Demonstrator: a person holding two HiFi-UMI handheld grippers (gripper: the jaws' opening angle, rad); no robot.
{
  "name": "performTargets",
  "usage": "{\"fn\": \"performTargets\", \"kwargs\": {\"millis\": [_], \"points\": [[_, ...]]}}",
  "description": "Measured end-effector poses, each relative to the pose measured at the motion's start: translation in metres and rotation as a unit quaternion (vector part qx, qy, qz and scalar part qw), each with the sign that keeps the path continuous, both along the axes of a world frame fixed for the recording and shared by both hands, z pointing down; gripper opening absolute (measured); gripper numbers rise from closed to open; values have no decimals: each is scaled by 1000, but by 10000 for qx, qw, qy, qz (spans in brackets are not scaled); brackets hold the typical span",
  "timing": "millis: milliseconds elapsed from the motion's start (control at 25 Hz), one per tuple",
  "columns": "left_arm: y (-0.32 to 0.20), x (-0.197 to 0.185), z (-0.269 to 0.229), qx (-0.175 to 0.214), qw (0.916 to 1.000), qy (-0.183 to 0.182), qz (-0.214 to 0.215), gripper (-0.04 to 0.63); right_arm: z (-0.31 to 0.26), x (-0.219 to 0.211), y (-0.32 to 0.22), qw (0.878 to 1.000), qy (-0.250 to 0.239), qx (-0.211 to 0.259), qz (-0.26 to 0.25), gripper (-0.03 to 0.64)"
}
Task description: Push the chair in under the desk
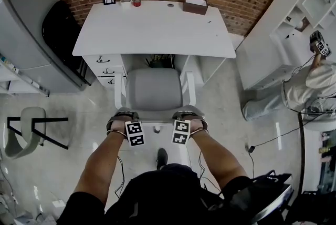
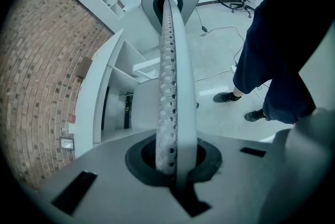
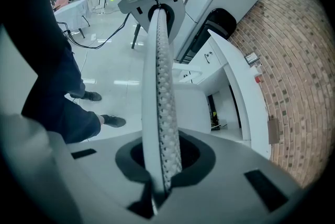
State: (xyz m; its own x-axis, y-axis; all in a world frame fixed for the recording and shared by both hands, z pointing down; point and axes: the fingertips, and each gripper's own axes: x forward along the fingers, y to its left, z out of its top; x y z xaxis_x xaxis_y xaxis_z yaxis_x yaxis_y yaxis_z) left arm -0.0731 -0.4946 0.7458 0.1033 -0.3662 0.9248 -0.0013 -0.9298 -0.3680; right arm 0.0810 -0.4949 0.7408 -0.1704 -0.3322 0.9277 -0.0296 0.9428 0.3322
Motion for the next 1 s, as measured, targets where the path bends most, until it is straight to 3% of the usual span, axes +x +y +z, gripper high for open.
{"fn": "performTargets", "kwargs": {"millis": [1000], "points": [[-56,12,-1,-31,9999,-41,-106,11,-2,12,-58,9999,-7,82,-130,31]]}}
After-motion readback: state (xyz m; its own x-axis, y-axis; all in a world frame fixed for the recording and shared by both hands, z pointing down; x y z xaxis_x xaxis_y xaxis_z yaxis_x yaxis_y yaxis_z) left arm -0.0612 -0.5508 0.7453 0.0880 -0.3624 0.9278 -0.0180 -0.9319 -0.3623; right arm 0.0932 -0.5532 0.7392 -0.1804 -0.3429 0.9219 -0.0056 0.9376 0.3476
